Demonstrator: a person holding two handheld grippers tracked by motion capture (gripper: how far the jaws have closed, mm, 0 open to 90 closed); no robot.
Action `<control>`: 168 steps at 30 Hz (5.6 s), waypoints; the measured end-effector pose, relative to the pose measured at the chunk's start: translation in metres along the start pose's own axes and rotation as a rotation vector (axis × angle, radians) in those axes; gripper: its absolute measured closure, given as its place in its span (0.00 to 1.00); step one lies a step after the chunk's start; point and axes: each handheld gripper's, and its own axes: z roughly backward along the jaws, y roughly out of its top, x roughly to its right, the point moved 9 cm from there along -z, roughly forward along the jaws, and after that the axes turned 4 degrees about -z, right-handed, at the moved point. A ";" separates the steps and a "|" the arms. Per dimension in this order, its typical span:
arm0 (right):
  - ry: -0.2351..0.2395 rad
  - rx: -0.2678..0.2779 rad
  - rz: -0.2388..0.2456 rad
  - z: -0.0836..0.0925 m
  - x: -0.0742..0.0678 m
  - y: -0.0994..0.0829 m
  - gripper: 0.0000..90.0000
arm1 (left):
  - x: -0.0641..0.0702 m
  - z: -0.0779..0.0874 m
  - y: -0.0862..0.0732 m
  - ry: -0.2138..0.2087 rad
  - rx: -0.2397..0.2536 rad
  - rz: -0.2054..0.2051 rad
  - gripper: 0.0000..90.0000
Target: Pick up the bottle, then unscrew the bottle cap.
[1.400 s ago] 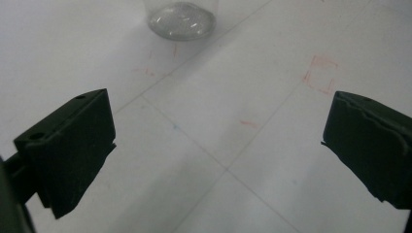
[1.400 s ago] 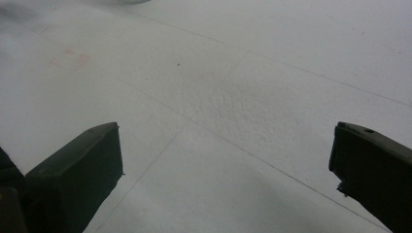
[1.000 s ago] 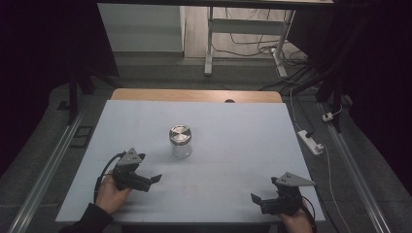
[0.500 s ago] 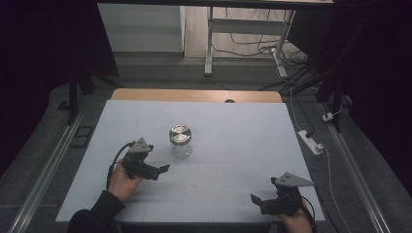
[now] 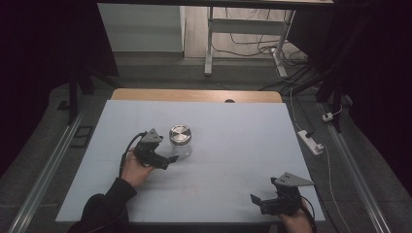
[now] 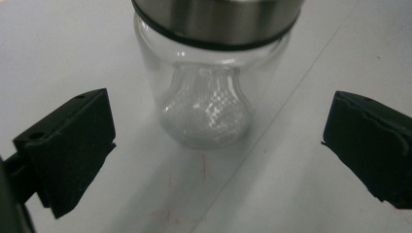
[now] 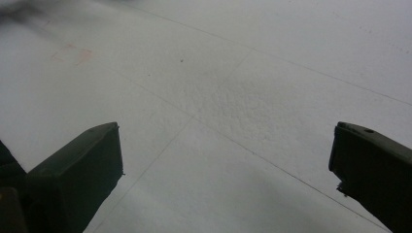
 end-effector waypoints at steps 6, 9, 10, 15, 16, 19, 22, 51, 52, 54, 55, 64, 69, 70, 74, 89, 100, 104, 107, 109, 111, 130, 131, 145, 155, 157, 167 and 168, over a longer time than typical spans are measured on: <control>0.001 -0.001 0.001 0.000 0.000 0.000 0.00 | -0.006 -0.013 0.008 -0.018 -0.007 0.010 0.00; 0.003 -0.003 0.000 0.000 0.000 0.000 0.00 | -0.007 -0.019 0.013 -0.030 -0.002 0.016 0.00; 0.004 -0.003 0.000 -0.001 0.000 0.000 0.00 | -0.007 -0.021 0.015 -0.032 -0.003 0.015 0.00; 0.003 -0.006 0.002 -0.001 0.000 0.000 0.00 | -0.008 -0.032 0.021 -0.032 -0.012 0.007 0.00; 0.003 -0.006 0.002 -0.001 0.000 -0.001 0.00 | -0.009 -0.034 0.021 -0.032 -0.015 0.006 0.00; 0.003 -0.006 0.003 -0.001 0.000 0.000 0.00 | -0.009 -0.037 0.024 -0.034 -0.012 0.001 0.00; 0.003 -0.007 0.003 -0.001 0.000 -0.001 0.00 | -0.010 -0.040 0.025 -0.024 -0.025 -0.011 0.00; 0.008 -0.004 0.007 0.000 -0.001 0.000 0.00 | 0.003 -0.033 0.031 0.007 -0.045 -0.044 0.18; 0.008 -0.003 0.008 0.000 -0.001 0.000 0.00 | 0.004 -0.031 0.031 0.003 -0.044 -0.048 0.18; 0.007 -0.004 0.009 0.000 -0.001 0.000 0.00 | 0.007 -0.028 0.034 -0.006 -0.037 -0.055 0.18; 0.007 -0.004 0.010 0.000 -0.001 0.000 0.00 | 0.009 -0.026 0.035 -0.011 -0.035 -0.057 0.18; 0.007 -0.003 0.014 0.000 -0.002 0.000 0.00 | 0.027 -0.007 0.040 -0.054 -0.021 -0.080 0.18; 0.008 -0.003 0.017 0.000 -0.002 0.000 0.00 | 0.037 0.001 0.041 -0.080 -0.027 -0.089 0.18; 0.009 -0.003 0.017 0.000 -0.002 0.000 0.00 | 0.039 0.003 0.041 -0.082 -0.026 -0.086 0.18; 0.009 -0.003 0.018 0.000 -0.002 0.000 0.00 | 0.046 0.007 0.042 -0.090 -0.022 -0.102 0.18; 0.009 -0.002 0.026 0.000 -0.003 0.000 0.00 | 0.081 0.019 0.041 -0.136 -0.026 -0.147 0.18; 0.010 -0.005 0.030 0.000 -0.003 -0.001 0.00 | 0.100 0.028 0.039 -0.162 -0.024 -0.157 0.18; 0.009 -0.001 0.028 0.000 -0.003 0.000 0.00 | 0.103 0.029 0.039 -0.161 -0.024 -0.165 0.18; 0.006 0.007 0.025 0.001 -0.003 0.000 0.00 | 0.103 0.028 0.039 -0.162 -0.024 -0.165 0.18; 0.004 0.009 0.021 0.002 -0.003 0.001 0.00 | 0.103 0.028 0.039 -0.164 -0.023 -0.167 0.18; 0.008 0.013 0.014 0.002 -0.003 0.002 0.00 | 0.102 0.028 0.039 -0.165 -0.025 -0.168 0.18; 0.069 0.057 0.077 0.001 -0.029 0.025 0.00 | 0.104 0.024 0.039 -0.172 -0.019 -0.161 0.18; 0.069 0.057 0.077 0.001 -0.029 0.025 0.00 | 0.104 0.024 0.039 -0.173 -0.018 -0.162 0.18; 0.177 0.071 0.135 -0.012 -0.059 0.043 0.00 | 0.106 0.021 0.040 -0.178 -0.009 -0.154 0.18; 0.249 0.079 0.113 -0.019 -0.076 0.067 0.00 | 0.103 0.023 0.041 -0.175 0.003 -0.145 0.18; 0.243 0.078 0.119 -0.021 -0.079 0.073 0.00 | 0.103 0.023 0.041 -0.174 0.006 -0.141 0.18; 0.246 0.071 0.162 -0.035 -0.100 0.101 0.00 | 0.102 0.024 0.042 -0.171 0.009 -0.142 0.18; 0.246 0.071 0.162 -0.035 -0.100 0.101 0.00 | 0.101 0.024 0.042 -0.170 0.010 -0.142 0.18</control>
